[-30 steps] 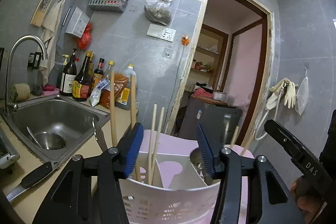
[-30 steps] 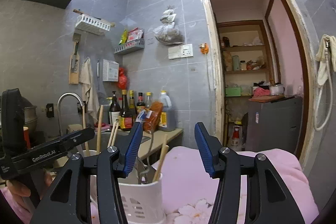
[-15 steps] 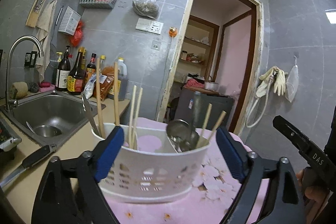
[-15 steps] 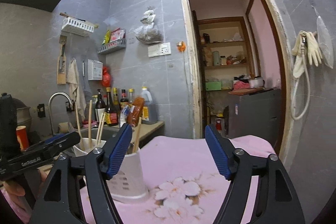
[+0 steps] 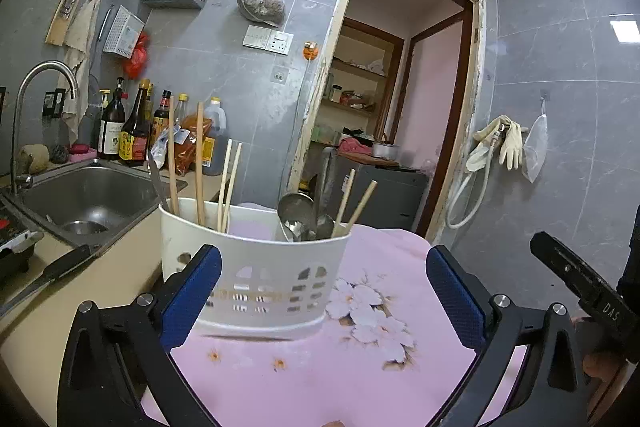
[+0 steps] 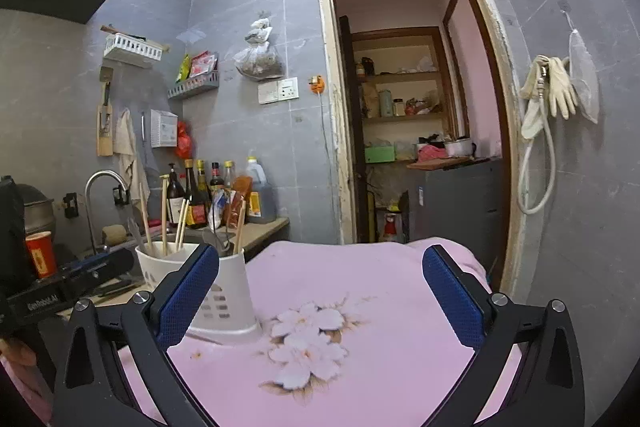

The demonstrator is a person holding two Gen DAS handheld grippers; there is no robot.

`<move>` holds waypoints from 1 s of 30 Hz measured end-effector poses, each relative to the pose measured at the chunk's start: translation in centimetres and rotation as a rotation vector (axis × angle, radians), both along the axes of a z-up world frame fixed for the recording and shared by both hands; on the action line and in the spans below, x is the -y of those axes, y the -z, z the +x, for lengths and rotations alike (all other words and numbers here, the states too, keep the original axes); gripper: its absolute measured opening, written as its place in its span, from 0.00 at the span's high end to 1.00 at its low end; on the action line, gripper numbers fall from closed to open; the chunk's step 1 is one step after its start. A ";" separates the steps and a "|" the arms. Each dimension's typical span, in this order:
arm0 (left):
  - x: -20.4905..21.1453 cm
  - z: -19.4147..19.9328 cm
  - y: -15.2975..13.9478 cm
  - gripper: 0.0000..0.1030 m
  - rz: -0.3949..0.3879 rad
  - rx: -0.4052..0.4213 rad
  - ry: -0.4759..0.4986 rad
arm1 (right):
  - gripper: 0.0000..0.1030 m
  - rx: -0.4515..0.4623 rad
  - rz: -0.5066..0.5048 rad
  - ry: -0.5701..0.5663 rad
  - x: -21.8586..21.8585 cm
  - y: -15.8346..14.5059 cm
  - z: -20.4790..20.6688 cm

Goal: Organize utensils

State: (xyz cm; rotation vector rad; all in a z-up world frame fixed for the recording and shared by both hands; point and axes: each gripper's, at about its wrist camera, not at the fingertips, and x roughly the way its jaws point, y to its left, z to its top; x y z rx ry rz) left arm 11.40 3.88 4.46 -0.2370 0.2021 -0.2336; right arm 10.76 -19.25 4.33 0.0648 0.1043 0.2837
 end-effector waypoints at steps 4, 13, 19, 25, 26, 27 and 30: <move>0.1 -1.4 -0.1 0.02 0.001 -0.014 -0.010 | 0.00 -0.020 0.002 0.026 0.6 0.3 -1.5; 1.3 -4.2 0.6 0.02 0.066 -0.071 -0.054 | 0.00 -0.045 -0.025 0.093 0.9 1.0 -5.0; 1.8 -5.9 1.7 0.02 0.067 -0.076 -0.094 | 0.00 -0.036 -0.044 0.135 0.6 1.8 -6.7; 1.7 -7.5 2.7 0.02 0.099 -0.058 -0.172 | 0.00 -0.013 -0.078 0.184 0.2 2.5 -8.1; 1.7 -7.8 2.9 0.02 0.106 -0.053 -0.181 | 0.00 -0.008 -0.079 0.193 0.2 2.6 -8.3; 1.7 -8.0 3.0 0.02 0.109 -0.050 -0.188 | 0.00 -0.006 -0.080 0.200 0.2 2.7 -8.5; 1.5 -8.6 3.4 0.02 0.111 -0.036 -0.202 | 0.00 -0.005 -0.086 0.220 0.1 3.1 -8.9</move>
